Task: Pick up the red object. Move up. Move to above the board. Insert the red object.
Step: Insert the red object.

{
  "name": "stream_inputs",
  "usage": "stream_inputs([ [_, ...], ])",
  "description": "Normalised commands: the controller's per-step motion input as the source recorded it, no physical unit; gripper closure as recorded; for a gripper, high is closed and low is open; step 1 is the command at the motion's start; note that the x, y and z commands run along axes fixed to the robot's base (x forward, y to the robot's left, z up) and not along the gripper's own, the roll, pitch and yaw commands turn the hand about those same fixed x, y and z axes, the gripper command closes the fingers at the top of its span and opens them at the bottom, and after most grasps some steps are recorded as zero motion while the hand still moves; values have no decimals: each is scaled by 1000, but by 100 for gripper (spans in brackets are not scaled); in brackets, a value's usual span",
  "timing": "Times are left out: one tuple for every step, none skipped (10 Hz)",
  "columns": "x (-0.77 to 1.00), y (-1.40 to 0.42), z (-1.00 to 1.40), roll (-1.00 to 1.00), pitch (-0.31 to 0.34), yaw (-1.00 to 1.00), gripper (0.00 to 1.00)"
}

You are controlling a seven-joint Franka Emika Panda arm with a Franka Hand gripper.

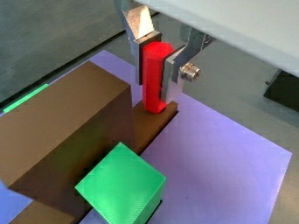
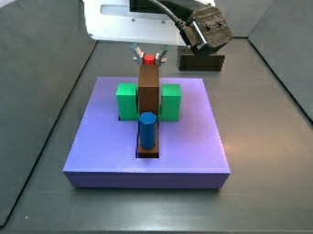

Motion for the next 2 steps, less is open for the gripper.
stream_inputs([
  [0,0,0,-17,0,0,100],
  [0,0,0,0,0,0,100],
])
